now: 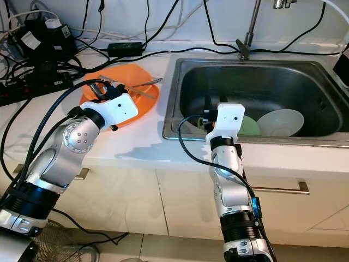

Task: Kitchen organization

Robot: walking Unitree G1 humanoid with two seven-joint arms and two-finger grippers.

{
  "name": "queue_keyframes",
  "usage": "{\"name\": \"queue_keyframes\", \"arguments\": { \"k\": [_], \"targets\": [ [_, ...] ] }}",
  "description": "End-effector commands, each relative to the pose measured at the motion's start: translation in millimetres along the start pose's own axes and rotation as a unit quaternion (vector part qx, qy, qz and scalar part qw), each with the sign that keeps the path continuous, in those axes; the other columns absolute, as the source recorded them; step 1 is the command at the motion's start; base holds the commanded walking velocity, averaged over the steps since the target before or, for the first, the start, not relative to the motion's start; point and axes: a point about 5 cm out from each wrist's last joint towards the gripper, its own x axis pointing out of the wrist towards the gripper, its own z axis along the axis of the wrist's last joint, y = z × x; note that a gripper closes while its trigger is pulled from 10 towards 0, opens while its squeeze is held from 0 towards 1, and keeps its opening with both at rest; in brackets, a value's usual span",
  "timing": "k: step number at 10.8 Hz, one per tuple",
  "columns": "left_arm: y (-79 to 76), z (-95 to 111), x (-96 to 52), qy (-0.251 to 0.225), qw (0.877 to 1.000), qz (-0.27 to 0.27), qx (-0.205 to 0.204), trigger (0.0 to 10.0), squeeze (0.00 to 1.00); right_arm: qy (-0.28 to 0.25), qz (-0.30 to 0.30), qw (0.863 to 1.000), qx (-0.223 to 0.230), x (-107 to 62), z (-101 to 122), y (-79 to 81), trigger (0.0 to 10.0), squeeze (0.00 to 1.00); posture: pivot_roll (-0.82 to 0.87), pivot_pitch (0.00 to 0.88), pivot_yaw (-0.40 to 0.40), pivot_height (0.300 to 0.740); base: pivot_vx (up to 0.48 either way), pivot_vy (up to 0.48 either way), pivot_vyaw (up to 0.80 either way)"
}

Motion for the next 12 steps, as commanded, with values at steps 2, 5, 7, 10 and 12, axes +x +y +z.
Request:
{"name": "queue_keyframes", "arguments": {
  "k": [2, 5, 7, 10, 12],
  "targets": [
    [-1.0, 3, -3.1, -0.016, 0.999, -0.042, 0.019, 10.0, 0.00, -0.009, 0.008, 1.000, 0.000, 4.8, 5, 3.7, 10.0, 0.00, 0.06, 0.000, 0.030, 0.740, 0.000, 0.000, 0.00],
    [8.1, 17, -12.9, -0.074, 0.992, -0.095, -0.030, 10.0, 0.00, -0.006, 0.009, 1.000, 0.003, 4.6, 4, 5.3, 10.0, 0.00, 0.07, 0.000, 0.034, 0.740, 0.000, 0.000, 0.00],
    [28.6, 20, -18.8, -0.087, 0.992, -0.089, -0.029, 10.0, 0.00, -0.006, 0.009, 1.000, 0.005, 4.9, 4, 5.4, 10.0, 0.00, 0.07, 0.000, 0.036, 0.740, 0.000, 0.000, 0.00],
    [52.2, 24, -21.7, -0.082, 0.996, -0.042, 0.021, 10.0, 0.00, -0.005, 0.009, 1.000, 0.008, 5.3, 3, 6.6, 10.0, 0.00, 0.08, 0.000, 0.038, 0.740, 0.000, 0.000, 0.00],
    [52.9, 23, -22.2, -0.065, 0.996, -0.053, 0.023, 10.0, 0.00, -0.003, 0.010, 1.000, 0.009, 5.2, 2, 7.5, 10.0, 0.00, 0.07, 0.000, 0.038, 0.740, 0.000, 0.000, 0.00]
  ]
}}
